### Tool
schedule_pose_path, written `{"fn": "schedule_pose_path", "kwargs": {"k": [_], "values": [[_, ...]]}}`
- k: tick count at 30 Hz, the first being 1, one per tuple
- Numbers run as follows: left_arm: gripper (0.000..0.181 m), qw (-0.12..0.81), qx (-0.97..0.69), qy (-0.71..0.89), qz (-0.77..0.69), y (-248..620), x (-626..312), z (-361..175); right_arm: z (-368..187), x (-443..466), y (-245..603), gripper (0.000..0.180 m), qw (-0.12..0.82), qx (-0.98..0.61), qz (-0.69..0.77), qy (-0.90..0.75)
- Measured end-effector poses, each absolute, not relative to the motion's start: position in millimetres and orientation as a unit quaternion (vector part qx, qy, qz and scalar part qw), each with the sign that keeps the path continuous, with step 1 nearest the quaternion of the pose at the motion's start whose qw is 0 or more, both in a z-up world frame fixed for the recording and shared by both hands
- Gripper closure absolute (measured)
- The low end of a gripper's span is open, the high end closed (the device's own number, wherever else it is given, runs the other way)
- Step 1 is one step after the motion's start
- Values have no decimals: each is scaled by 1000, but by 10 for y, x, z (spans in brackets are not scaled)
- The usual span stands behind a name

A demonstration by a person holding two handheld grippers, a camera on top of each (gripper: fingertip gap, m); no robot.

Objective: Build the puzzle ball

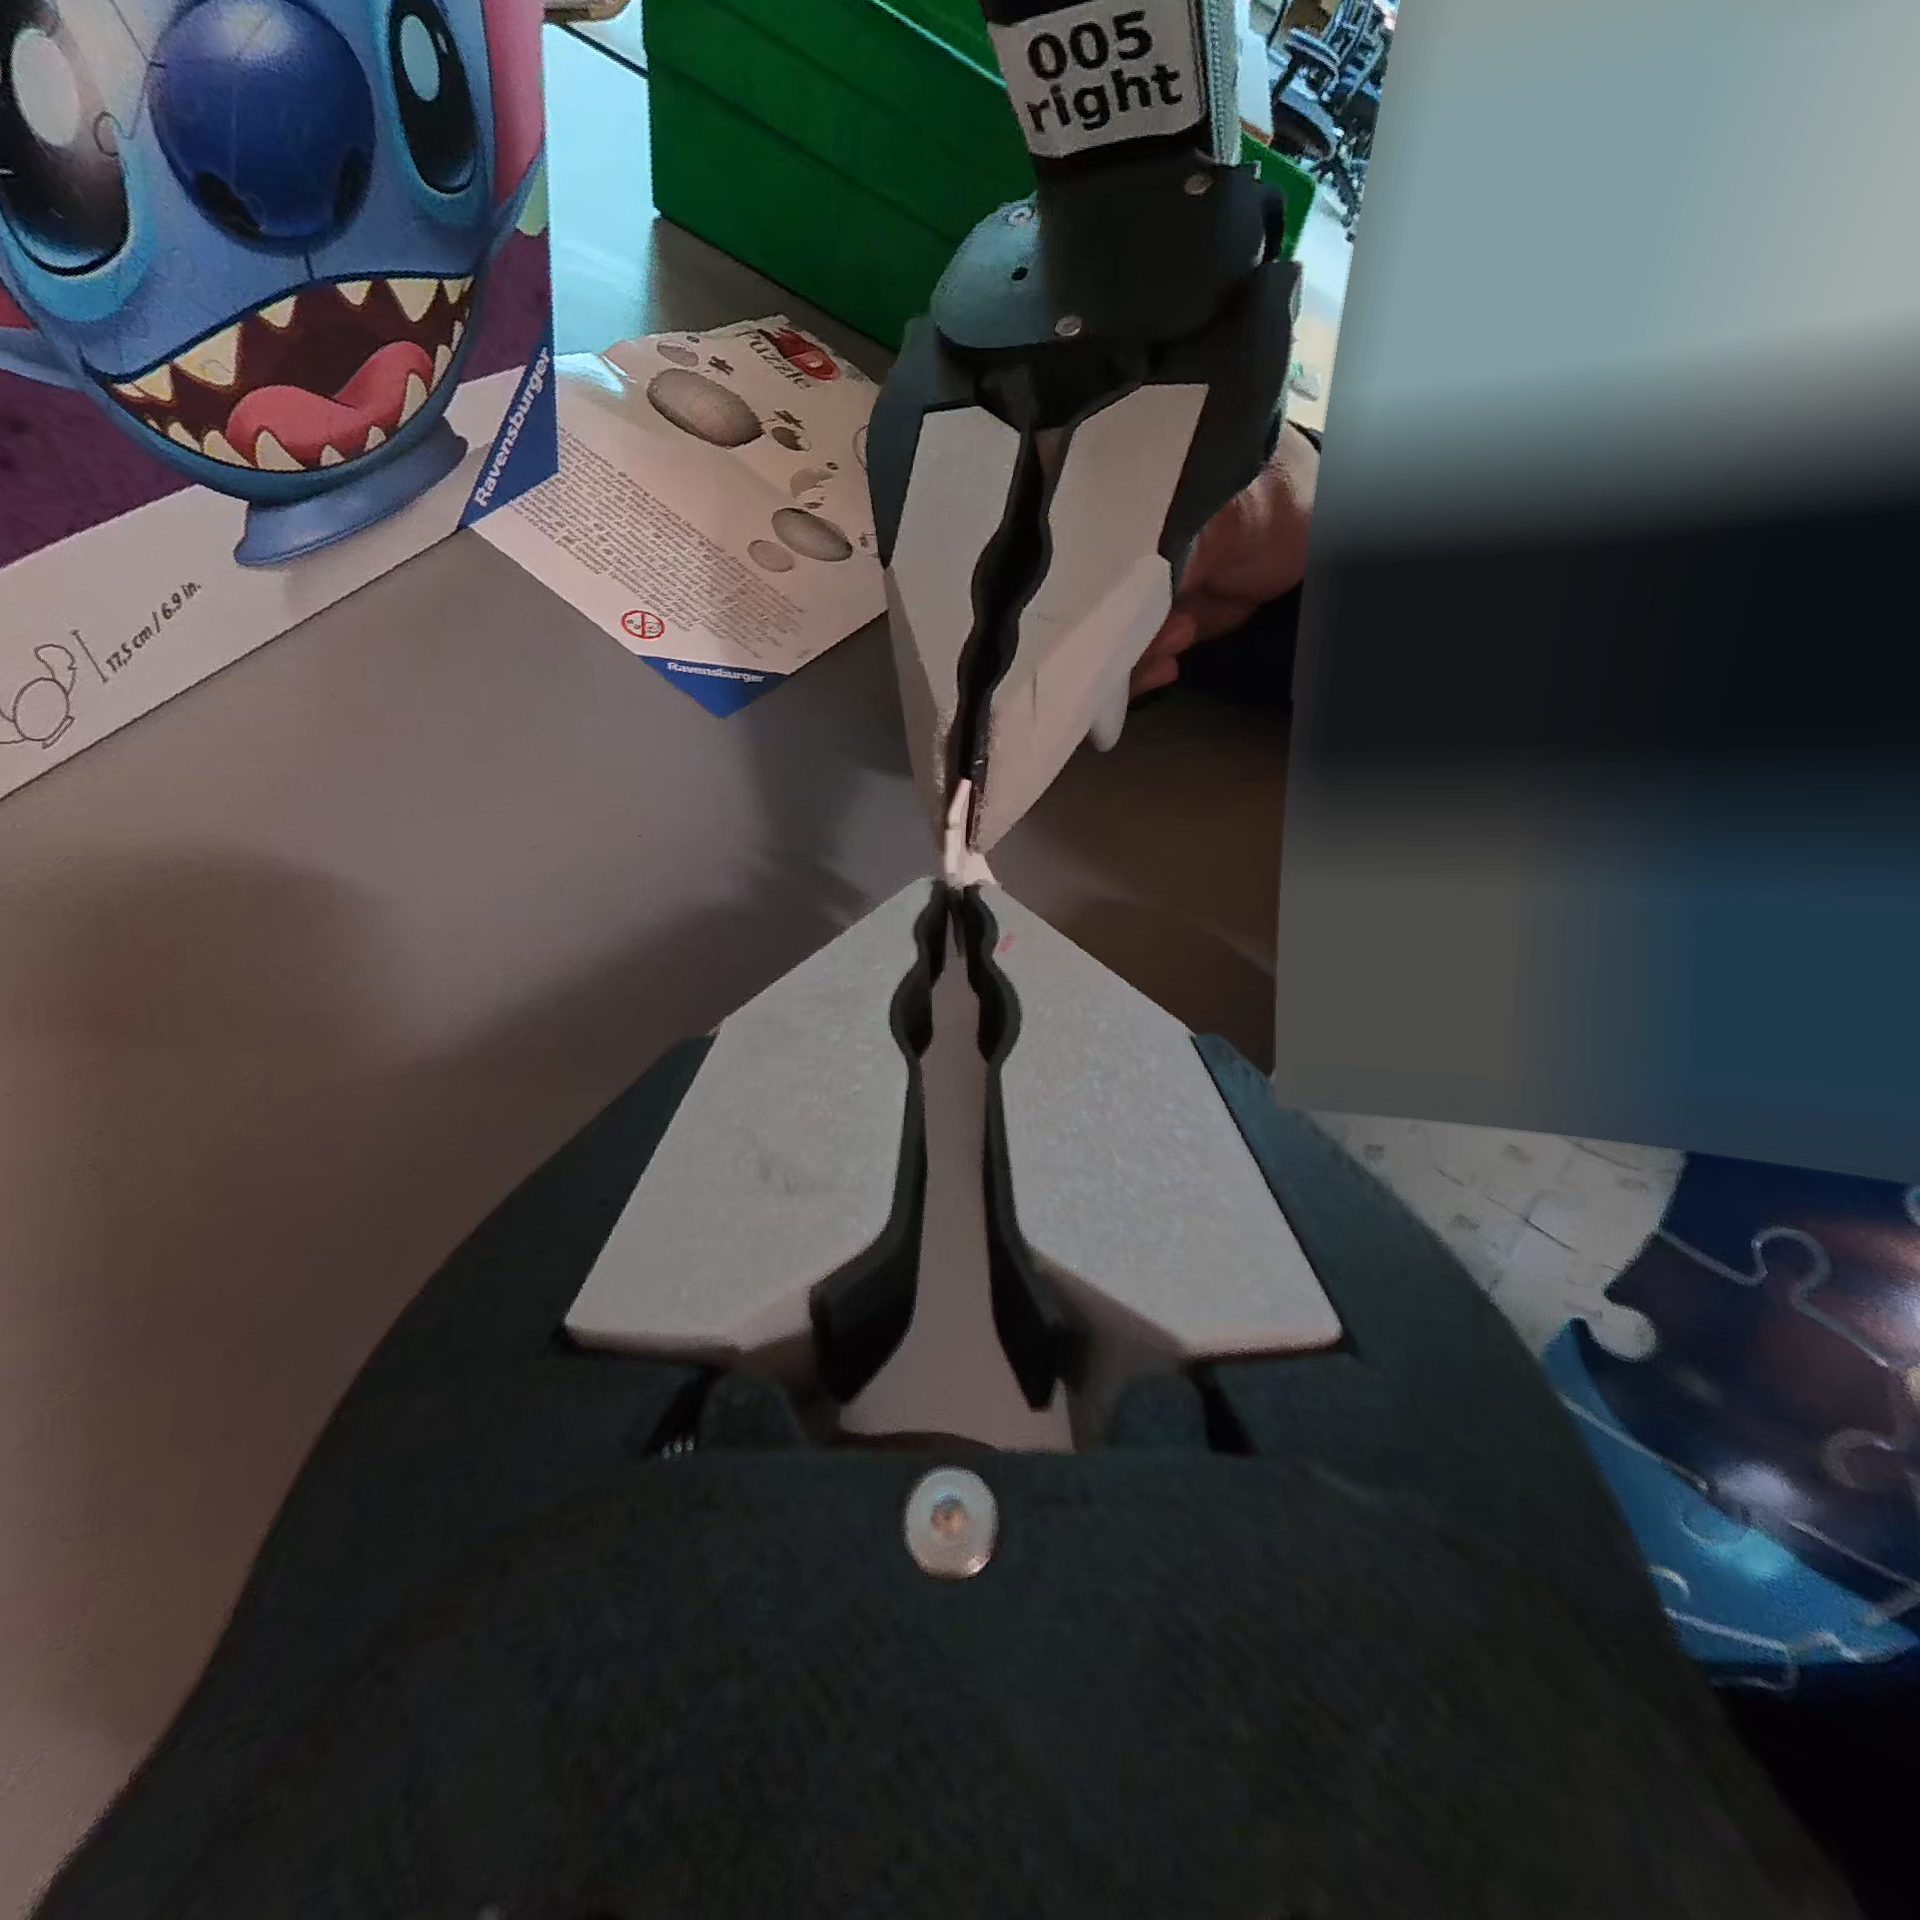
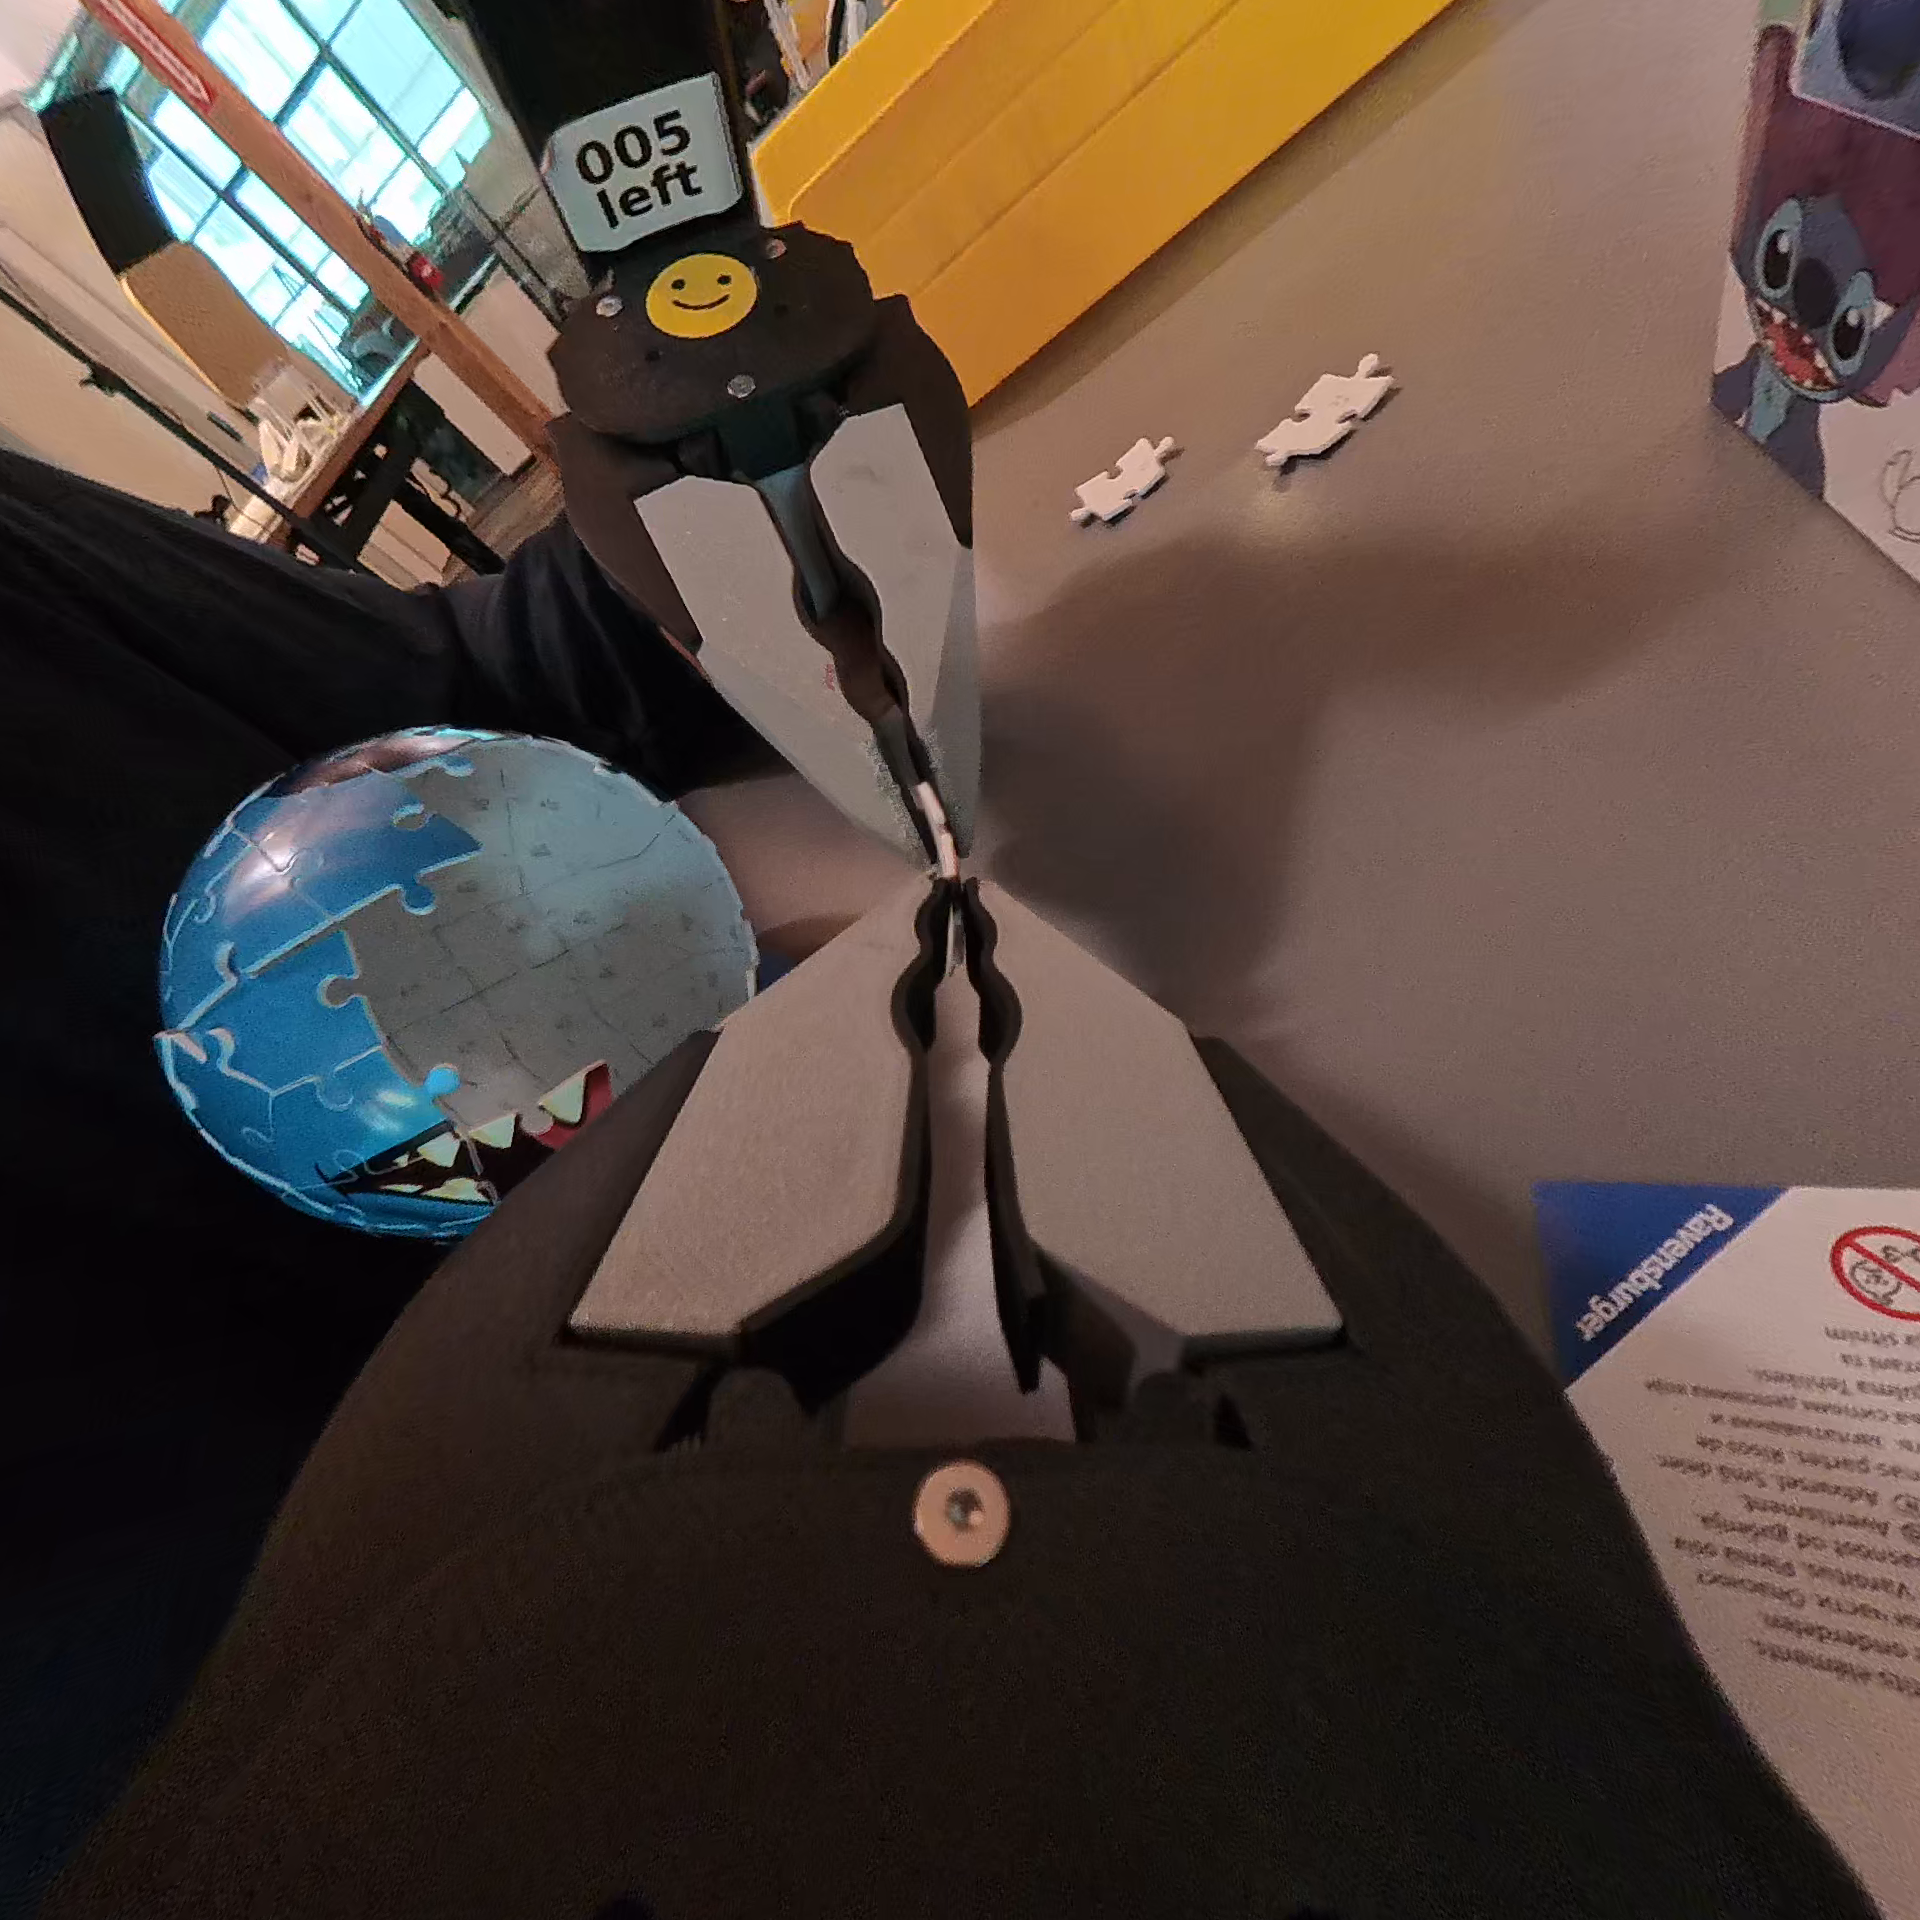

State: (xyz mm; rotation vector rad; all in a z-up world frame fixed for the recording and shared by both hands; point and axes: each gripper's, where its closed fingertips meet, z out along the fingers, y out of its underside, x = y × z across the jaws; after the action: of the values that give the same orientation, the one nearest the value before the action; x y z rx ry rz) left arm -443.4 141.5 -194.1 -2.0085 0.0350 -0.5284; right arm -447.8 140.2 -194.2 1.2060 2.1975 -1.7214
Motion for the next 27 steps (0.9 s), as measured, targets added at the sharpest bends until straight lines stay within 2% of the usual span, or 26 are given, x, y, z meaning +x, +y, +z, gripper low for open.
{"fn": "schedule_pose_path", "kwargs": {"k": [14, 23, 27], "values": [[181, 484, -844, 4, -230, 1405, -4423, -2051, -1997, -4485, 1378, 180, 44, 405, -555, 725], [181, 449, -887, 42, -100, 1435, -4555, -2302, -2285, -4600, 1450, 178, -136, 423, -399, 802], [181, 453, -886, 42, -92, 1442, -4565, -2269, -2260, -4613, 1462, 178, -162, 424, -387, 803]]}}
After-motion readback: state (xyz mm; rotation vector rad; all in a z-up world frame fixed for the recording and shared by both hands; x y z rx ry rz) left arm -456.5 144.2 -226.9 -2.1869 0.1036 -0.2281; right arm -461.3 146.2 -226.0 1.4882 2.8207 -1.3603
